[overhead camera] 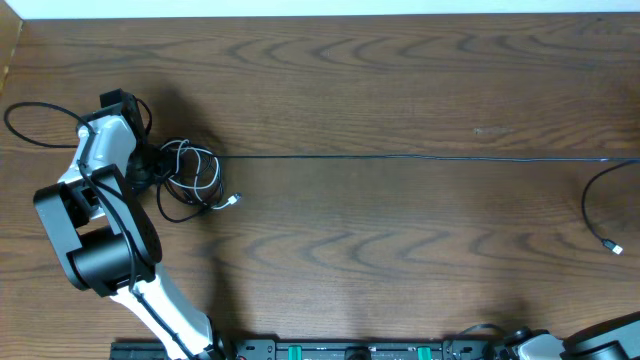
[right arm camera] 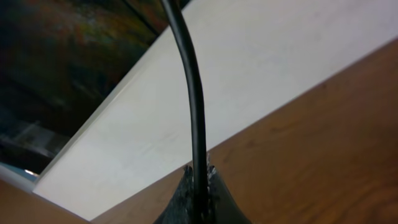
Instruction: Untangle cables
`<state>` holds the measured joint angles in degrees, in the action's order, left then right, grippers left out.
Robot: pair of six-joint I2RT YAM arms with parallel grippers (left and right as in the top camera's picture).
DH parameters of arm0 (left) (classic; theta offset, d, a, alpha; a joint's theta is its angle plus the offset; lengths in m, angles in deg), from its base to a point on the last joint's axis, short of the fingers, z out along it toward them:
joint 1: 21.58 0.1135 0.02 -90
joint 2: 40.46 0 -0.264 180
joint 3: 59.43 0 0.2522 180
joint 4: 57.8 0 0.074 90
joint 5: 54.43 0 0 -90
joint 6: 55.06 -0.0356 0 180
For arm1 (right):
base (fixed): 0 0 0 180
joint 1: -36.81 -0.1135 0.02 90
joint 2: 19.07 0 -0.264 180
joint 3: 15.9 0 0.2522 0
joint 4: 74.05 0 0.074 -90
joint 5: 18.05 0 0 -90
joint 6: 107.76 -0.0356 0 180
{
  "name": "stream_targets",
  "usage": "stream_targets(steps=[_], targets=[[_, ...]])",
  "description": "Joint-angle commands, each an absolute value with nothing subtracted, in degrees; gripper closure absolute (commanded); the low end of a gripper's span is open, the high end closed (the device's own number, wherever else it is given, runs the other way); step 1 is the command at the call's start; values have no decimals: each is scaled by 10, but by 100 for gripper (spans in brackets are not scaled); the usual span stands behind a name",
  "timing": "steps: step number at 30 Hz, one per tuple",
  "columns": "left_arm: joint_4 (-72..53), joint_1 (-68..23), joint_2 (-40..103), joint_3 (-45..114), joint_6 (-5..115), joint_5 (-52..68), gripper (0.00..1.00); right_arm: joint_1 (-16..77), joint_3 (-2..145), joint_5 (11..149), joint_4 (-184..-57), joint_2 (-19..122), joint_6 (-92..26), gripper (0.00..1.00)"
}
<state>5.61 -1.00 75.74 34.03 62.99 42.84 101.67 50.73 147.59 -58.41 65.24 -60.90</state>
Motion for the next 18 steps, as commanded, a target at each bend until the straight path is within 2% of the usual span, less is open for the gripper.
stream_targets(steps=[1,7,11,18], targets=[[52,1,756,341,637,447,0,1027,514,1445,-602,665,-560,99],[36,-4,756,341,602,379,0,1020,514,1440,-691,683,-499,99],[29,-24,756,341,583,375,0,998,514,1412,-800,683,-423,99],[24,-74,756,341,563,375,0,938,514,1277,-1015,683,-279,99]])
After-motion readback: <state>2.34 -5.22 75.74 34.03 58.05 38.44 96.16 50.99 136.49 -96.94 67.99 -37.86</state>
